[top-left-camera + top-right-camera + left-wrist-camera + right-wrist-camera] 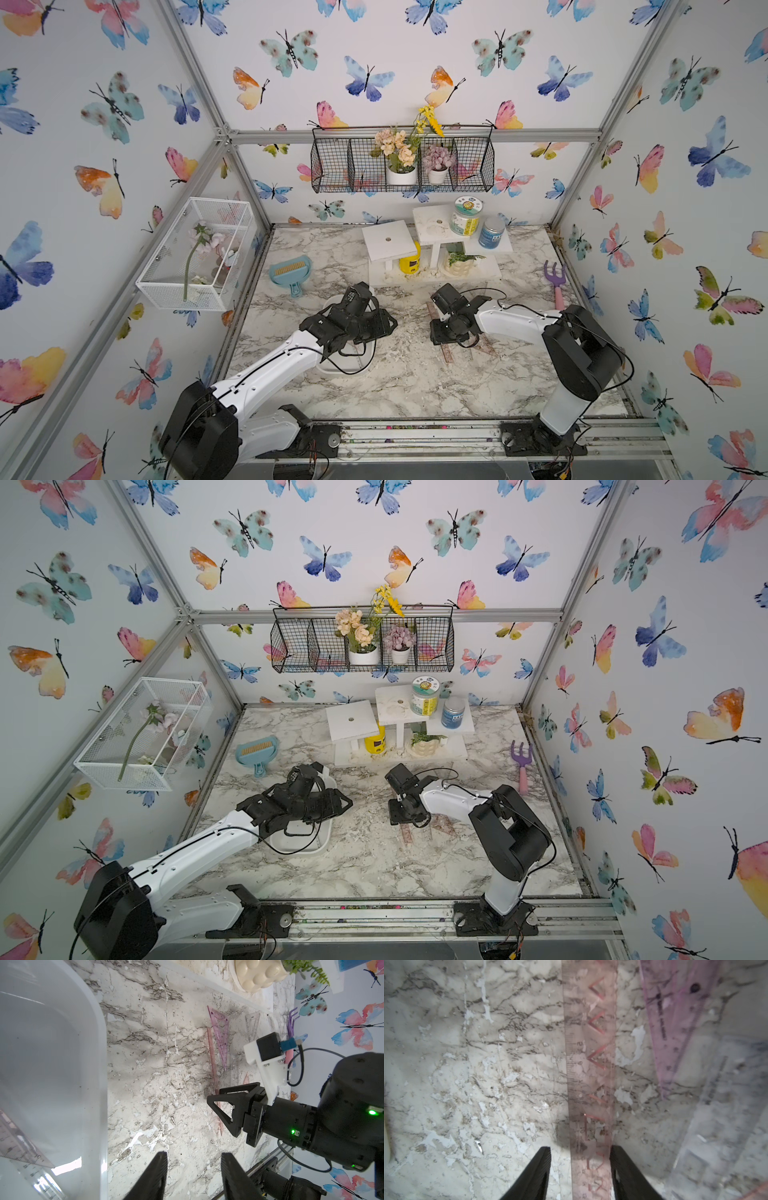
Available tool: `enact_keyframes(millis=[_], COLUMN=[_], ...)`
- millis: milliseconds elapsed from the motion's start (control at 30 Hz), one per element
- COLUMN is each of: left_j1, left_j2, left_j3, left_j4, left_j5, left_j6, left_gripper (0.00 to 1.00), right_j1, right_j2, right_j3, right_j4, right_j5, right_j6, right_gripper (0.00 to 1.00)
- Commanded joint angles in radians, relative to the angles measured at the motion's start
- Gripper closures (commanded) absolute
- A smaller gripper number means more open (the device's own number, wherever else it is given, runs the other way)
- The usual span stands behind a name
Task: Put the scattered rulers into the storage box
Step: Pick up the ruler from the center of the board.
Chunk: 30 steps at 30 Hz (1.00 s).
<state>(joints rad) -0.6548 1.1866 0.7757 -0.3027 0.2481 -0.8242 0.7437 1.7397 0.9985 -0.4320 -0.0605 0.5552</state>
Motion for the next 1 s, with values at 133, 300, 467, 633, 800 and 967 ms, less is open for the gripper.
enact_keyframes(millis=[133, 300, 467, 633, 800, 967], left_j1=[-0.003, -0.003, -0.003, -0.003, -0.005, -0.006], left_j2=[-0.006, -0.004, 0.003, 0.065, 0.184, 0.311], left_j3=[-0.003, -0.009, -0.024, -0.040, -0.002, 0.050], left_j4=[0.010, 0.014, 0.031, 0.105, 0.206, 0.296], left_j5=[0.014, 0.016, 0.019, 0.062, 0.116, 0.158], left_j6=[0.003, 0.003, -0.001, -0.025, -0.061, -0.101], left_gripper=[0.53, 0.53, 0.52, 0.52, 0.47, 0.46], right_j1=[-0.003, -0.003, -0.003, -0.003, -0.003, -0.003], right_j2=[0.063, 0.089, 0.095, 0.087, 0.072, 0.070], right_j3=[0.016, 0.004, -0.016, -0.036, -0.065, -0.089], right_j4=[-0.028, -0.029, -0.005, 0.006, 0.019, 0.040], right_j5=[0.009, 0.011, -0.001, -0.005, -0.009, -0.020], right_j6=[-0.019, -0.020, -0.015, -0.013, -0.011, -0.006], right_gripper=[0.49, 0.52, 0.57, 0.58, 0.58, 0.58])
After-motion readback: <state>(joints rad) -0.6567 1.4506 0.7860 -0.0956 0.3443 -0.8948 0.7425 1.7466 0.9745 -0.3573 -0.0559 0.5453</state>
